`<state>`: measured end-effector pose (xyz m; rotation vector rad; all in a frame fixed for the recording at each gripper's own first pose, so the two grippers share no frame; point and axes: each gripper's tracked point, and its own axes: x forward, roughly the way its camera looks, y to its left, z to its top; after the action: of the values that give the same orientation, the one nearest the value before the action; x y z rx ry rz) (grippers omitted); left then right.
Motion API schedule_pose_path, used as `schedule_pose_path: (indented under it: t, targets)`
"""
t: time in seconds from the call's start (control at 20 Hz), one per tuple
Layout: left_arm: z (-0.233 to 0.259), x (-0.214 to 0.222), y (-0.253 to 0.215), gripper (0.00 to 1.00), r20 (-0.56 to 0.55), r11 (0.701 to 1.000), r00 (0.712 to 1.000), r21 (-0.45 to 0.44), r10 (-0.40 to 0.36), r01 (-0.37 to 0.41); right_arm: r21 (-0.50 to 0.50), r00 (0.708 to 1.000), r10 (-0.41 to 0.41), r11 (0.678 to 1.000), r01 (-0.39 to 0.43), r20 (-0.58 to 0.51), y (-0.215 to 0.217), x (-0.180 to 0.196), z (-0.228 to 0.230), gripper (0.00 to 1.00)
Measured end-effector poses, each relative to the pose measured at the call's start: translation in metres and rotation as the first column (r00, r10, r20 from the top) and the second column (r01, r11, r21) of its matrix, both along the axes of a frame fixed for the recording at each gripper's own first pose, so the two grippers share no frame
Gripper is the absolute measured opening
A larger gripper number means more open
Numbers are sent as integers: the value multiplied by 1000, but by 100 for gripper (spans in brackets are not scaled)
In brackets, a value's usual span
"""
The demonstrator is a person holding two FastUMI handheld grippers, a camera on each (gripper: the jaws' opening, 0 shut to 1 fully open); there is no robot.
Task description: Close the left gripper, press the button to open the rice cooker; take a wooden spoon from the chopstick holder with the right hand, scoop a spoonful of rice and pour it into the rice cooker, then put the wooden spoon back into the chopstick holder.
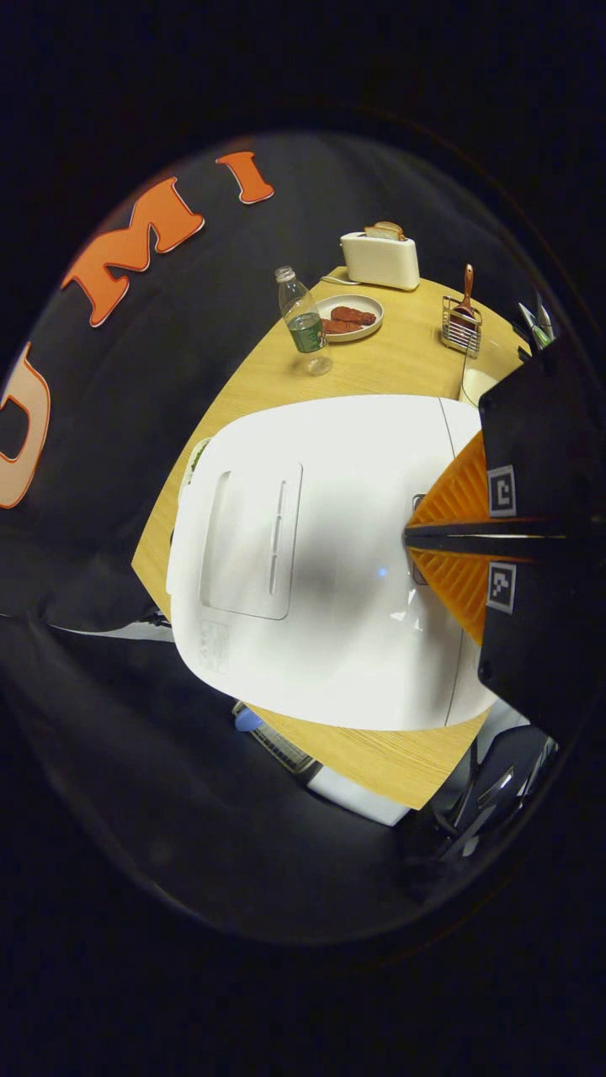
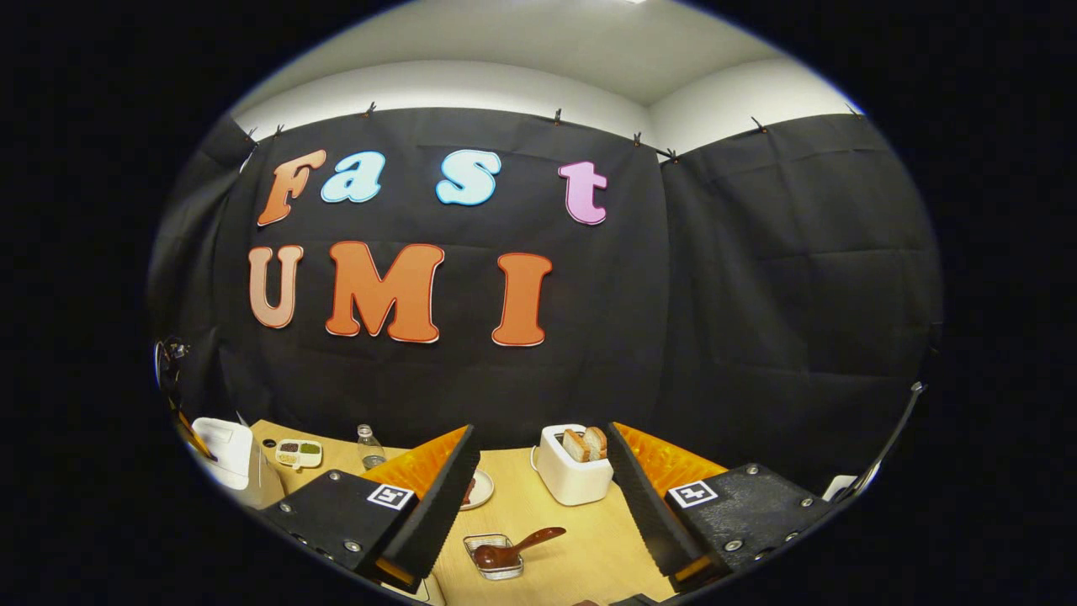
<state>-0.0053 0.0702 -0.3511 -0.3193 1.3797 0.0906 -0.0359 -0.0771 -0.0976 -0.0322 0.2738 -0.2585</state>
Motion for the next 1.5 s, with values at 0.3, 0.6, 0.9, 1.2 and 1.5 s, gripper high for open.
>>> schedule_pose_path:
  t: [0.3,0.6,0.9,1.2,1.5]
  targets:
    - [51,22,3,6,232,1000,973,16,-6,2,56,997,25,998,-21,-76,0,6,-36,94]
    - [126,52,9,6,533,982,839,187,-109,8,131,985,88,989,-69,-145,4,20,-77,94]
    - [180,44,0,7,666,959,732,277,-143,-65,230,961,147,969,-91,-235,3,23,-127,94]
    - [220,20,-2,12,732,916,650,377,-205,-136,313,929,174,947,-67,-327,-16,18,-174,93]
    - [230,-5,-23,31,743,899,627,411,-234,-152,400,886,214,916,-35,-411,-24,2,-222,92]
